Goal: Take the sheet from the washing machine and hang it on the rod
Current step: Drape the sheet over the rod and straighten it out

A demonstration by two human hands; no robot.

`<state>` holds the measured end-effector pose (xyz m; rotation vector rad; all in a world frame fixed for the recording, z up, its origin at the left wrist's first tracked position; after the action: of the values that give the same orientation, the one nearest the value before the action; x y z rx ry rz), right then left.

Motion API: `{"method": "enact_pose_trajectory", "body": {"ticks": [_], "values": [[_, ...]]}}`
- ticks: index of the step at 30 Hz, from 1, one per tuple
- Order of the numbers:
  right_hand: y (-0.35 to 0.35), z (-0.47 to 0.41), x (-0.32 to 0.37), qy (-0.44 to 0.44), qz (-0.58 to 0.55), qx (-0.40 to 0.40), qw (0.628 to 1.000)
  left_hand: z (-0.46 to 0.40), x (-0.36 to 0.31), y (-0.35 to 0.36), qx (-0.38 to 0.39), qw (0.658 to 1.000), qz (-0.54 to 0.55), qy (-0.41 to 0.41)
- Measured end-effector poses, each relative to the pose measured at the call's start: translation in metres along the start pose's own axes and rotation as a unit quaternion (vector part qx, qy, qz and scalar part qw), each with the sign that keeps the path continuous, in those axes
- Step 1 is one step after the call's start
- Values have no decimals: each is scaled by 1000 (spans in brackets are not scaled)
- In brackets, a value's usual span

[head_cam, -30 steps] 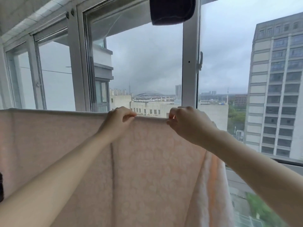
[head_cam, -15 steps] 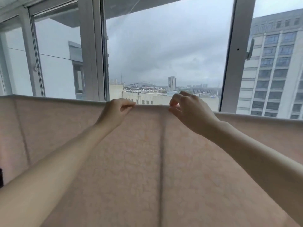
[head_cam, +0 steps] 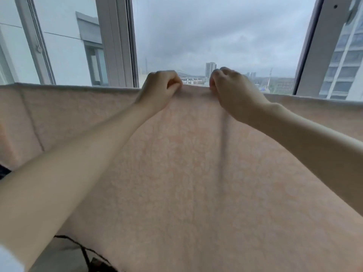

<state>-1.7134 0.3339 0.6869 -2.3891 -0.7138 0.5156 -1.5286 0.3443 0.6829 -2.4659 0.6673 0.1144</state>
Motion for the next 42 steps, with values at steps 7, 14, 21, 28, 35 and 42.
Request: {"method": "enact_pose_trajectory", "body": {"ticks": [7, 14, 21, 28, 35, 42], "values": [[12, -36, -12, 50, -34, 28, 998, -9, 11, 8, -13, 1000, -10, -4], [10, 10, 15, -152, 32, -85, 984, 36, 8, 5, -117, 990, -24, 81], [38, 47, 17, -227, 46, -67, 970, 83, 8, 34, -36, 993, -51, 104], [3, 26, 21, -207, 76, -63, 973, 66, 6, 24, 33, 996, 2, 78], [8, 15, 13, -143, 95, -69, 983, 25, 53, -23, -51, 994, -94, -34], [15, 8, 13, -139, 57, -76, 986, 24, 66, -26, -74, 984, -163, -12]]}}
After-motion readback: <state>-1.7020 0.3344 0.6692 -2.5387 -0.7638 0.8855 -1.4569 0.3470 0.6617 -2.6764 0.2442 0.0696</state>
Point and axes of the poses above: each hand's wrist, its own z-axis away from the middle knuckle, its own y-axis out of the palm, x = y × z, the point moved 4 cm from there along -z, towards the middle knuckle
